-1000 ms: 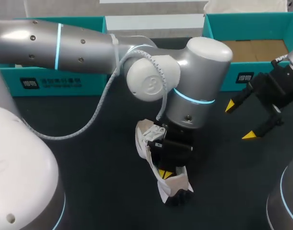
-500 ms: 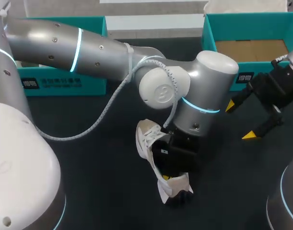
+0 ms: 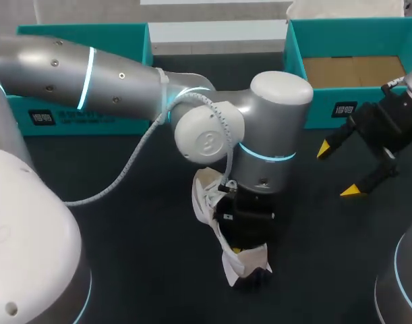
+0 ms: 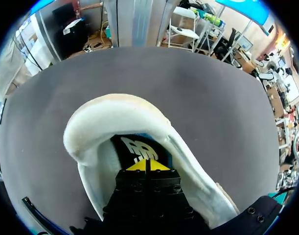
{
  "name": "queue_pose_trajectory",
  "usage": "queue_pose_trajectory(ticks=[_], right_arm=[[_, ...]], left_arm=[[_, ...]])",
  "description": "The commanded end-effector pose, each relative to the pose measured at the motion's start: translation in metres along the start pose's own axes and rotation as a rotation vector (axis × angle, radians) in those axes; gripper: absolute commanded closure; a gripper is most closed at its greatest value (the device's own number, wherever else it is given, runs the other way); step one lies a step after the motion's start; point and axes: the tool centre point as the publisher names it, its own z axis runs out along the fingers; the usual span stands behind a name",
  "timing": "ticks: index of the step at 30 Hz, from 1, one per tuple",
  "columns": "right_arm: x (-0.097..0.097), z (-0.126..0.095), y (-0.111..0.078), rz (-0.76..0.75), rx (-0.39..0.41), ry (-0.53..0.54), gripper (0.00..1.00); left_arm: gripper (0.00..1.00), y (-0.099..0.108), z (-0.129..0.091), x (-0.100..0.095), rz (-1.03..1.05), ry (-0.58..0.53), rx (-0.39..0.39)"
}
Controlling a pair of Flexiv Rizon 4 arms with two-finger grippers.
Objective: Take the shoe out of the shoebox, open the shoe tongue, remove and reinsert the insole, then place the shoe into the shoebox
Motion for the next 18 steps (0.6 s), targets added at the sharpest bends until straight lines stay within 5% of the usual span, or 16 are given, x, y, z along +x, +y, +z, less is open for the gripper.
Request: queue_pose_trajectory(ticks=[1, 18], right_arm=[[0.001, 0.000, 0.000, 0.001, 0.003, 0.000, 0.00], [0.001, 0.000, 0.000, 0.001, 0.003, 0.000, 0.00]], left_arm=[[1.00, 0.011, 0.022, 0.001, -0.007, -0.116, -0.046], [1.00, 0.032, 0.016, -0.016, -0.055, -0.271, -0.165]])
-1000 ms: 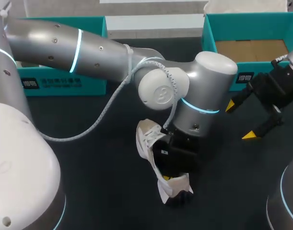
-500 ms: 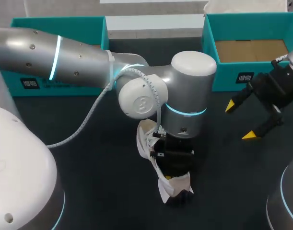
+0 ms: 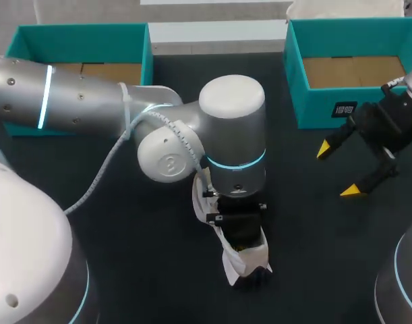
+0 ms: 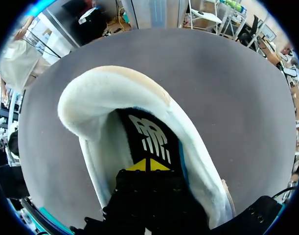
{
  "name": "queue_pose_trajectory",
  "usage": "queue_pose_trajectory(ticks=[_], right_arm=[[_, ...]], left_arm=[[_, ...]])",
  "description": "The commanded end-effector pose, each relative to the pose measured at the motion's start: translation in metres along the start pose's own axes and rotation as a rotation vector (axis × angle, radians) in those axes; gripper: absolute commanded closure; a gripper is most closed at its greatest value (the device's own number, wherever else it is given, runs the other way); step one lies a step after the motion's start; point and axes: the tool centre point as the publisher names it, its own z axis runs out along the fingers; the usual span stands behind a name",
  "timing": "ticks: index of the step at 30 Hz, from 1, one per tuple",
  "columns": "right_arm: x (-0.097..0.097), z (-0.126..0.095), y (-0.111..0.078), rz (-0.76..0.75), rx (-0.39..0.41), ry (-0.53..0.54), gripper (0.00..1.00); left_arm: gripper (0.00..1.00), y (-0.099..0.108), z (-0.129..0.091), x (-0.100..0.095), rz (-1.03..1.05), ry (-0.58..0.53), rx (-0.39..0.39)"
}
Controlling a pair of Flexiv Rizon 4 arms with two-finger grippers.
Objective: Take the shoe out of the shoebox, open the shoe tongue, remove and reinsert the insole, then place the shoe into the shoebox
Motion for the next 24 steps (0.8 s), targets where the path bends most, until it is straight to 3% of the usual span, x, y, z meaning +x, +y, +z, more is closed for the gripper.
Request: queue_pose_trajectory(ticks=[1, 6, 12, 17, 24], right_arm=[[0.000, 0.000, 0.000, 0.001, 0.003, 0.000, 0.00], [0.000, 0.000, 0.000, 0.001, 0.003, 0.000, 0.00], [0.000, 0.000, 0.000, 0.001, 0.003, 0.000, 0.00], [0.000, 0.000, 0.000, 0.001, 0.003, 0.000, 0.00], [0.000, 0.000, 0.000, 0.001, 0.003, 0.000, 0.00]], left_arm=[[1.00, 0.006, 0.022, -0.003, -0.008, -0.037, -0.022], [1.00, 0.001, -0.011, -0.004, 0.033, 0.019, -0.030], [1.00, -0.005, -0.032, 0.002, 0.095, 0.135, 0.037], [1.00, -0.010, -0.037, 0.011, 0.111, 0.205, 0.081], [1.00, -0.024, -0.023, 0.024, 0.139, 0.313, 0.195]])
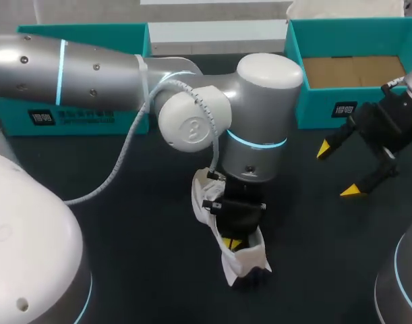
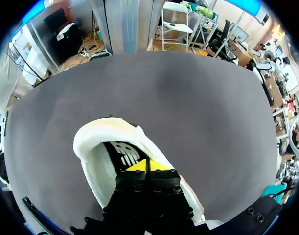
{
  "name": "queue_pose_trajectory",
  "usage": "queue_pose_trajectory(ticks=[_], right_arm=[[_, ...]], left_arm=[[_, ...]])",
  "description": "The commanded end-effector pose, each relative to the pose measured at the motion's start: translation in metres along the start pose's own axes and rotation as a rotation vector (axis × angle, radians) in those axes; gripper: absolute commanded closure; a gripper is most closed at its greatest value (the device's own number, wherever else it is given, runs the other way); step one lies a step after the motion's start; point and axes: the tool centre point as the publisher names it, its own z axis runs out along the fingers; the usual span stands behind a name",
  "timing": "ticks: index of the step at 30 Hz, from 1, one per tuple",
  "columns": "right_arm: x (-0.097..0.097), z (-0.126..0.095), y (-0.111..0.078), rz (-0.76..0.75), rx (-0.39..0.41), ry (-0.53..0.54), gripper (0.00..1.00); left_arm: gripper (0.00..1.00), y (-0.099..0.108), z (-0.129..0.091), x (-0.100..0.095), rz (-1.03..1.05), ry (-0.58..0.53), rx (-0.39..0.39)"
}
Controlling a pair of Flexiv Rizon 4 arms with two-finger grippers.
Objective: Take the shoe out of the shoebox, open the shoe tongue, remove and reinsert the insole, then place the shoe into the shoebox
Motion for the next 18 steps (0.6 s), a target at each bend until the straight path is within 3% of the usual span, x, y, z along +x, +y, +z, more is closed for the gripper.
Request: queue_pose_trajectory(ticks=[1, 18], right_arm=[[0.000, 0.001, 0.000, 0.001, 0.003, 0.000, 0.00], [0.000, 0.001, 0.000, 0.001, 0.003, 0.000, 0.00]], left_arm=[[1.00, 0.003, 0.011, -0.006, 0.025, 0.053, 0.052], [1.00, 0.002, 0.069, -0.010, -0.012, 0.004, 0.117]])
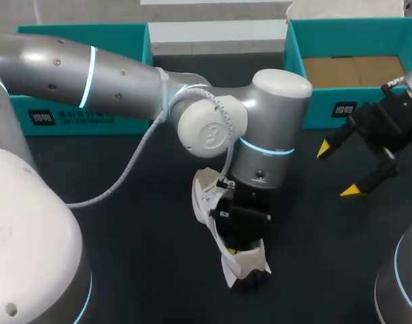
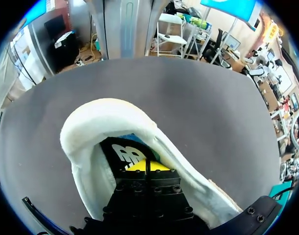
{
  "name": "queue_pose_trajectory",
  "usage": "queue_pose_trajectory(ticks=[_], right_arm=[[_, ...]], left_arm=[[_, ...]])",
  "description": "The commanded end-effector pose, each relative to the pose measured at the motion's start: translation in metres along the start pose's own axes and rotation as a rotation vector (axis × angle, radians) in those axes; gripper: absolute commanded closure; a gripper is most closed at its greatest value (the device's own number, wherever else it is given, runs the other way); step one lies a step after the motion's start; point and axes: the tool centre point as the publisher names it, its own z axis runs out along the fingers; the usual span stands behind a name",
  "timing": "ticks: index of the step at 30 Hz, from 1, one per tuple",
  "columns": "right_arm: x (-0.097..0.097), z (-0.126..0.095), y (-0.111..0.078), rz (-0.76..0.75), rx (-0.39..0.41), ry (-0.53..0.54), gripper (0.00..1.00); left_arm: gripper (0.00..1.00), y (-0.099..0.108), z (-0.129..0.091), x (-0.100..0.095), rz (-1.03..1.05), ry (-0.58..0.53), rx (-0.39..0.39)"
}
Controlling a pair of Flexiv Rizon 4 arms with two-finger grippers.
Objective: Take the shoe out of the shoebox, open the shoe tongue, remove and reinsert the insole, then place the shoe into the shoebox
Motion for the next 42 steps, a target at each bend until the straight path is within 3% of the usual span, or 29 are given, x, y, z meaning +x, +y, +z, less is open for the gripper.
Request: queue_pose_trajectory(ticks=[1, 21, 31, 42], right_arm=[[0.000, 0.001, 0.000, 0.001, 0.003, 0.000, 0.00], [0.000, 0.001, 0.000, 0.001, 0.003, 0.000, 0.00], [0.000, 0.001, 0.000, 0.001, 0.003, 0.000, 0.00], [0.000, 0.001, 0.000, 0.001, 0.003, 0.000, 0.00]], left_arm=[[1.00, 0.006, 0.037, 0.002, -0.019, -0.029, -0.002], [1.00, 0.039, 0.060, -0.020, -0.107, -0.338, -0.158], [1.00, 0.055, 0.050, -0.027, -0.131, -0.372, -0.222], [1.00, 0.071, 0.033, -0.019, -0.174, -0.346, -0.326]])
